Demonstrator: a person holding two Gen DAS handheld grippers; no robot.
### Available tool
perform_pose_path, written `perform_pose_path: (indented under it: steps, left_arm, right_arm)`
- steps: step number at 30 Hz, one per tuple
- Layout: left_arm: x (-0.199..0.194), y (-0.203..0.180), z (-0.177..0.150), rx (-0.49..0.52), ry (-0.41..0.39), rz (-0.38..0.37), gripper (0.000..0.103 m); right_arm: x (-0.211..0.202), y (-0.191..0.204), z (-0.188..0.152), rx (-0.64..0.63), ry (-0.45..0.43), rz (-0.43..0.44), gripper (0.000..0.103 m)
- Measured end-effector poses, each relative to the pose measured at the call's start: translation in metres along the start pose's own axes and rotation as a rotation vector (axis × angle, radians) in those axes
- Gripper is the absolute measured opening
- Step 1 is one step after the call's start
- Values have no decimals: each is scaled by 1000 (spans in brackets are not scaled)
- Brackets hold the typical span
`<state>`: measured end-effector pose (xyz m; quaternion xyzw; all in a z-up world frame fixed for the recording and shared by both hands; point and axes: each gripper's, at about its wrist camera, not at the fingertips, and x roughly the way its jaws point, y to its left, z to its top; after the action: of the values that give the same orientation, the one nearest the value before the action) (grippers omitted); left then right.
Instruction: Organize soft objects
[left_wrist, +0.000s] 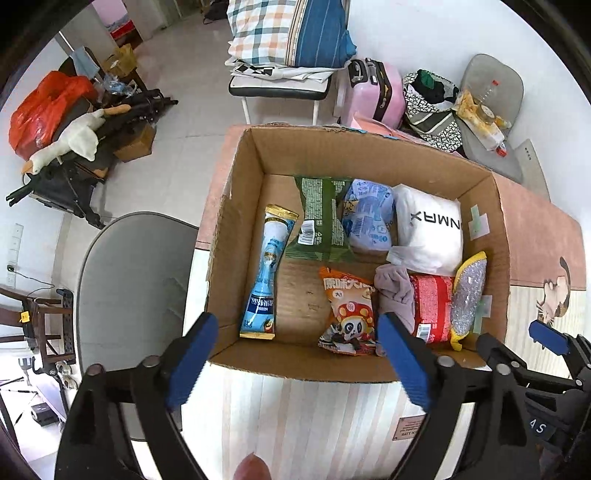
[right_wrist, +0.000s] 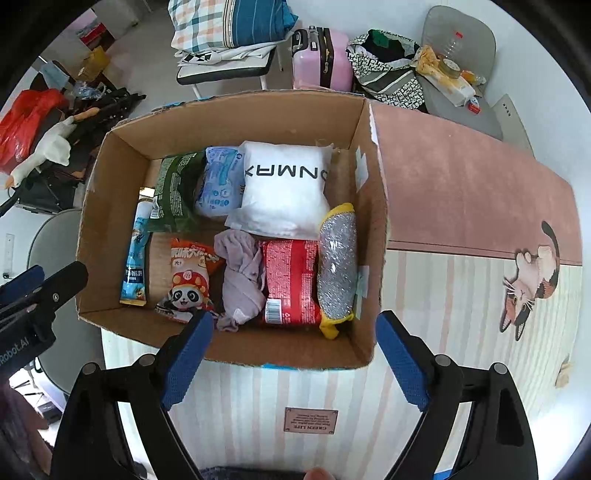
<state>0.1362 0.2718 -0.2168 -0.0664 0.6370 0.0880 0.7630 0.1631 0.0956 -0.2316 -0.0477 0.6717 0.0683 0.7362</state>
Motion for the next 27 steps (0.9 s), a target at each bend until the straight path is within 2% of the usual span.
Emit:
perform_pose_path:
  steps: [2,4,11,17,27]
  left_arm:
    - [-1,-2,-4,-3,-3,-2,94]
    - [-1,-4,-8,-1,-3,-7,101]
    - [-14,-13,-15,11,-31,-1,102]
    - [-69,-19,-28,33,-120,-11,102]
    - [-180,-25,-68,46,-284,-28,102]
  right_arm:
    - [-3,-2,-3,7,-10,2,103]
    - [-6,-5,-6,14,-25,1,103]
    - [-21,-15,-11,19,-67,-41,103]
    - [-69,-24,-30,12,-143,-30,103]
    - [-189,-33,-86,1,-324,-4,103]
